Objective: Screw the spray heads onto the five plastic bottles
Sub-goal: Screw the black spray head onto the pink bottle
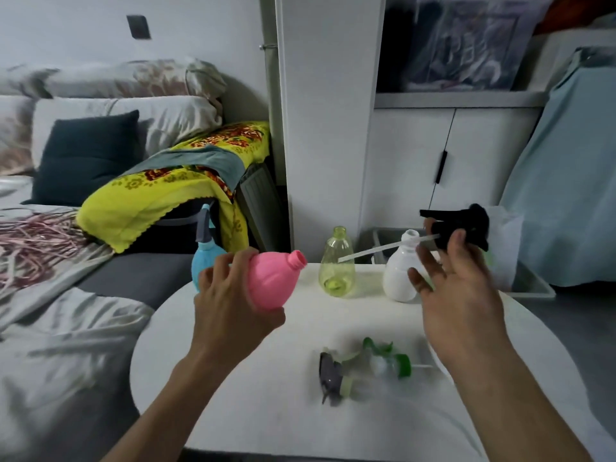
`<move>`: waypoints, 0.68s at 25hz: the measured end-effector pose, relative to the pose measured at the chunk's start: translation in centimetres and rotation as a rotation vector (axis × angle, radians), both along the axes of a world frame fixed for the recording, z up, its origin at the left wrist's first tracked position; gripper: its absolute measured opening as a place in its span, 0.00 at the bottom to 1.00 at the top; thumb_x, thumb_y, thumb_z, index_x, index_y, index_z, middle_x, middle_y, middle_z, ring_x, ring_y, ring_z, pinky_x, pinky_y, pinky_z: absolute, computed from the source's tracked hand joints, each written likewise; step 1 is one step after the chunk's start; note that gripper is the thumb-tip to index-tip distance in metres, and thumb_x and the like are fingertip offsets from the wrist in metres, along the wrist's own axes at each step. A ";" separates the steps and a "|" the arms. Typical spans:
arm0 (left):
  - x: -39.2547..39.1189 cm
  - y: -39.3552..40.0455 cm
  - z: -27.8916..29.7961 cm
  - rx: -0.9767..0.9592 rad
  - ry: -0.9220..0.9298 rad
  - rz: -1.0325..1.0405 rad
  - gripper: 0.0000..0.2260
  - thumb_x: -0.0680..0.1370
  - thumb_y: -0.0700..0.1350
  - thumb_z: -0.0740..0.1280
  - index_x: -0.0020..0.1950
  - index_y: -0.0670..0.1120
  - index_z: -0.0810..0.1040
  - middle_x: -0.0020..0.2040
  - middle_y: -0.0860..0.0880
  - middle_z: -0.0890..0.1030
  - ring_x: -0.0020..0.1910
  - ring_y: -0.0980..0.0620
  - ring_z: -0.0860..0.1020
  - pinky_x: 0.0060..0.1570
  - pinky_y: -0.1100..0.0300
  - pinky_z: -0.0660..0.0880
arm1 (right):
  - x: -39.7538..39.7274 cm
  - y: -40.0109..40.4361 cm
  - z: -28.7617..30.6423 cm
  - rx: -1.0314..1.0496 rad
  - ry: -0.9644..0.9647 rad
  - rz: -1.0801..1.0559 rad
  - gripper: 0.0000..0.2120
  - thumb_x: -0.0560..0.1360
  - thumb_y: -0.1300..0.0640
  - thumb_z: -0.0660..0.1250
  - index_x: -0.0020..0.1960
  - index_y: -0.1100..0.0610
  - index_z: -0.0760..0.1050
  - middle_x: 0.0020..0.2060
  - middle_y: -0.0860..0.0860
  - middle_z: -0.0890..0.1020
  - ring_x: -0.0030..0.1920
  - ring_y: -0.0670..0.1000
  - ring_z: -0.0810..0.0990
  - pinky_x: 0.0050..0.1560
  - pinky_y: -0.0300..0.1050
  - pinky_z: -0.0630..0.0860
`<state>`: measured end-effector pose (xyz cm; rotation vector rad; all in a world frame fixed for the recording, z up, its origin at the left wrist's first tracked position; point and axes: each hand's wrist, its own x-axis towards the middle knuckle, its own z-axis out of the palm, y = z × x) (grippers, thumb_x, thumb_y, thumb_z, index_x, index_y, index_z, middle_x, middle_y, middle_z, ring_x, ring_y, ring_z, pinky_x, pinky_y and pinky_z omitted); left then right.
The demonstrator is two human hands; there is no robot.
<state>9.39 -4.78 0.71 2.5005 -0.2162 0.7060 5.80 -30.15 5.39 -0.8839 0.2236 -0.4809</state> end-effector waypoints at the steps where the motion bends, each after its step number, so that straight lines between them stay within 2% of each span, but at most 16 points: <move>1: -0.9 -0.1 0.0 0.016 -0.013 -0.016 0.41 0.55 0.49 0.83 0.66 0.47 0.71 0.60 0.44 0.74 0.54 0.40 0.71 0.45 0.47 0.73 | -0.1 0.9 0.0 -0.021 -0.010 0.022 0.08 0.79 0.48 0.63 0.55 0.45 0.79 0.54 0.42 0.84 0.57 0.49 0.80 0.52 0.47 0.73; 4: -1.8 -0.2 0.0 0.040 -0.003 -0.021 0.40 0.57 0.49 0.82 0.67 0.45 0.72 0.61 0.44 0.74 0.56 0.41 0.71 0.47 0.45 0.76 | -0.4 3.1 0.0 -0.063 -0.037 0.055 0.13 0.78 0.47 0.63 0.61 0.45 0.76 0.56 0.42 0.84 0.56 0.49 0.80 0.52 0.48 0.72; 10: -1.8 -0.2 0.5 0.029 -0.042 -0.060 0.40 0.57 0.52 0.81 0.67 0.47 0.71 0.61 0.46 0.74 0.56 0.42 0.71 0.47 0.47 0.76 | 0.1 6.3 -1.9 -0.215 -0.062 0.083 0.17 0.68 0.45 0.68 0.56 0.48 0.79 0.50 0.43 0.86 0.52 0.48 0.82 0.47 0.47 0.74; 14: -1.8 -0.6 1.1 0.034 -0.080 -0.090 0.41 0.56 0.51 0.81 0.67 0.47 0.71 0.62 0.45 0.75 0.57 0.42 0.71 0.48 0.47 0.75 | 0.3 7.4 -3.4 -0.432 -0.013 0.213 0.17 0.66 0.47 0.78 0.53 0.48 0.82 0.48 0.45 0.87 0.53 0.45 0.83 0.52 0.46 0.75; 15: -1.8 -0.5 1.3 0.045 -0.083 -0.088 0.41 0.56 0.50 0.81 0.67 0.46 0.72 0.62 0.45 0.75 0.58 0.41 0.71 0.48 0.46 0.75 | 0.3 7.4 -3.6 -0.515 0.027 0.203 0.19 0.64 0.43 0.78 0.53 0.48 0.82 0.47 0.44 0.87 0.51 0.43 0.83 0.51 0.45 0.75; 17: -1.8 0.1 1.6 0.102 -0.099 -0.080 0.42 0.56 0.50 0.82 0.67 0.45 0.73 0.62 0.44 0.76 0.58 0.40 0.71 0.48 0.46 0.74 | 0.5 6.8 -3.9 -0.674 0.115 0.162 0.31 0.57 0.32 0.78 0.55 0.46 0.78 0.49 0.44 0.85 0.50 0.44 0.82 0.47 0.42 0.73</move>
